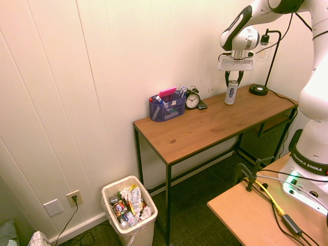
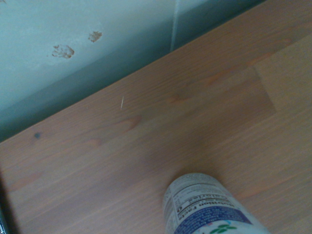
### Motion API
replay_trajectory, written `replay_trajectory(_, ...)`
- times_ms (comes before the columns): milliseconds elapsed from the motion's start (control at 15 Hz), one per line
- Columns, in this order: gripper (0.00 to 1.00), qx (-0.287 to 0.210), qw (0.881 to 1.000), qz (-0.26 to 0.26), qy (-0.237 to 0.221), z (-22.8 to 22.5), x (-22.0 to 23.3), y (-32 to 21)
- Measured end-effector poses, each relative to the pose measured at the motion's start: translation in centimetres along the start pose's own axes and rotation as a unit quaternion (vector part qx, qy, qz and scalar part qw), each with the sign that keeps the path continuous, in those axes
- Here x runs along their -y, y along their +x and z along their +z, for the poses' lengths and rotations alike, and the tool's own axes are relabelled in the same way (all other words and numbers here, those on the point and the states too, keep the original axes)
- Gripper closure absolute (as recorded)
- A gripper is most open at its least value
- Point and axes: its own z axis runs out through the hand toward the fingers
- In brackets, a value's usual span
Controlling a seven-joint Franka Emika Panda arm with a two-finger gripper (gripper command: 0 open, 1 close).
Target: Throw the can in the trash bin
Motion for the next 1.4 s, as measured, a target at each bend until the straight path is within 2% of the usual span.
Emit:
replay_trajectory(133,1.0,-0.009,1.0,-0.017,0.018,-2.3,0.2,-1.7)
replay_trajectory(267,1.0,-0.021,0.998,-0.057,0.033,-5.3,0.6,-6.2)
replay_trajectory(400,1.0,-0.041,0.991,-0.119,0.035,-8.1,2.1,-14.4)
replay_trajectory(533,1.0,-0.064,0.981,-0.18,0.028,-9.3,3.1,-26.0)
replay_trajectory(733,1.0,-0.088,0.963,-0.254,0.021,-8.5,3.7,-44.1)
replay_trajectory(867,1.0,-0.084,0.952,-0.292,0.027,-8.6,5.2,-52.7)
replay_trajectory(1067,1.0,-0.071,0.938,-0.339,0.032,-7.6,9.2,-59.7)
replay_trajectory(1267,1.0,-0.049,0.927,-0.373,0.012,-3.0,11.0,-64.9)
replay_trajectory(1333,0.0,-0.038,0.923,-0.384,0.004,-1.9,11.2,-65.8)
replay_trajectory(1400,0.0,-0.025,0.918,-0.395,-0.005,-1.2,11.3,-66.3)
